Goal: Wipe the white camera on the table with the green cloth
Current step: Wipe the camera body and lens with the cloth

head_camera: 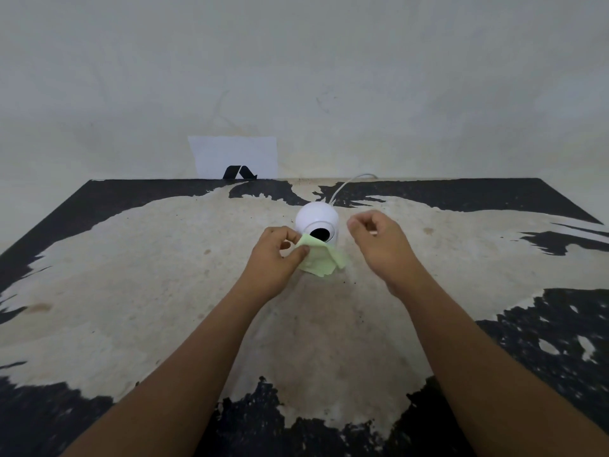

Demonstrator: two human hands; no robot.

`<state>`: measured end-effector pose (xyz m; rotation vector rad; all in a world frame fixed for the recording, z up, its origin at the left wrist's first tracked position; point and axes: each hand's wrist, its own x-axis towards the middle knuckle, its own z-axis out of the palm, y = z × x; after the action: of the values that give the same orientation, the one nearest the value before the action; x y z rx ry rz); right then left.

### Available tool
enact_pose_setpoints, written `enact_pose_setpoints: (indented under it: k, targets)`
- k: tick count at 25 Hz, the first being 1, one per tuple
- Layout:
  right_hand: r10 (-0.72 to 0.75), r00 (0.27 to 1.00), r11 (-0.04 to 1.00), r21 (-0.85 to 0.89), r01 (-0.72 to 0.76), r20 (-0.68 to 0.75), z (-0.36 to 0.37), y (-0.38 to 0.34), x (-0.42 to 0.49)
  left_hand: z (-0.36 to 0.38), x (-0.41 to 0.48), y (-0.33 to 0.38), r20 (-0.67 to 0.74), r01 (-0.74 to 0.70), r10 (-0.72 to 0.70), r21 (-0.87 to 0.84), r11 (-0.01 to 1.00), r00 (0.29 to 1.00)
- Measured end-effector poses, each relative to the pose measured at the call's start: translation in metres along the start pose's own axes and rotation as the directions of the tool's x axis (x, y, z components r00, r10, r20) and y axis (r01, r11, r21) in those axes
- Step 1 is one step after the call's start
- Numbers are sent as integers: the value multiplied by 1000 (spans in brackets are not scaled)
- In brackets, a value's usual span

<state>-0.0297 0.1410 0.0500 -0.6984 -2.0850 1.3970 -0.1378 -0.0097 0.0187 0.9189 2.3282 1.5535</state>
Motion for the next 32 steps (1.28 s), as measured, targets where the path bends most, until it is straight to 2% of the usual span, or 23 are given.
enact_pose_setpoints:
  k: [1,6,9,14,21,26,32]
  targets:
    - [-10,1000,1000,18,10,1,0,-5,7,0,4,-4,-18,4,-4,-10,1000,1000]
    - [15,979,992,117,-39,204,14,-8,31,1,11,-10,-56,32,-37,-82,996,998]
    - [35,976,981,177,-74,215,18,-4,33,4,13,-9,-61,28,-31,-59,998,998]
    - [17,974,977,205,-65,224,17,-1,34,18,18,-4,-12,111,-112,-75,991,994]
    - [-44,975,992,127,16,217,13,1,35,46,19,9,-217,182,-200,-99,978,956]
    - [-39,971,989,145,5,234,15,3,35,34,16,0,-142,88,-89,-13,996,986]
    - [-40,969,987,160,0,245,14,4,35,0,17,-10,-12,57,-57,-44,997,998]
